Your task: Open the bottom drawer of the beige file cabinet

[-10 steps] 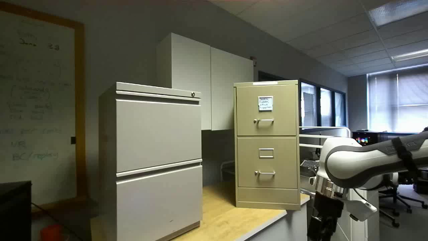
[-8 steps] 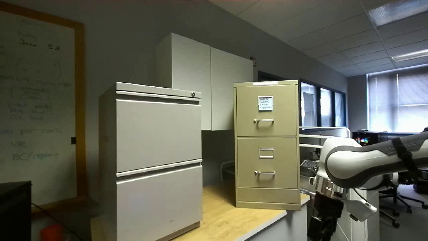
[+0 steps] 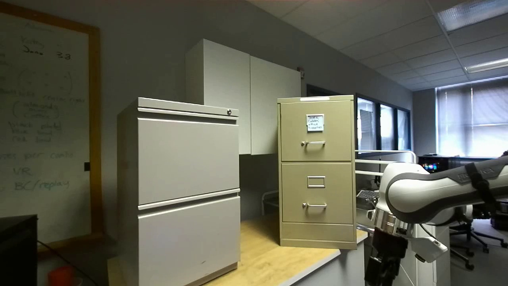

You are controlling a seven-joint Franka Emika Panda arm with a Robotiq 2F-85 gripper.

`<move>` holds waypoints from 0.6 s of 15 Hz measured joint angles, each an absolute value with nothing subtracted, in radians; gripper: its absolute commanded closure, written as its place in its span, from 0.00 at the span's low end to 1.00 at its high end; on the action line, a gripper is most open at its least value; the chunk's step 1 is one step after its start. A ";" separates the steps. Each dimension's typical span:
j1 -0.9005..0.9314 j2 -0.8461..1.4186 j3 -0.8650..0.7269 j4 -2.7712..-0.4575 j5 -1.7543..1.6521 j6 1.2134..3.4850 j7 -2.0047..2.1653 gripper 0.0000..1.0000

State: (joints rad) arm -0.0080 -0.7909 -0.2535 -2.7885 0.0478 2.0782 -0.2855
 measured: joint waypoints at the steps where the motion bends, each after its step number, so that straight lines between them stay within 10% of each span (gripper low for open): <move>1: -0.008 -0.791 -0.253 -2.788 0.048 2.078 -0.286 0.00; 9: -0.026 -0.781 -0.253 -2.786 0.048 2.091 -0.280 0.00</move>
State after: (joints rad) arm -0.0259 -0.7807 -0.2530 -2.7863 0.0483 2.0911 -0.2805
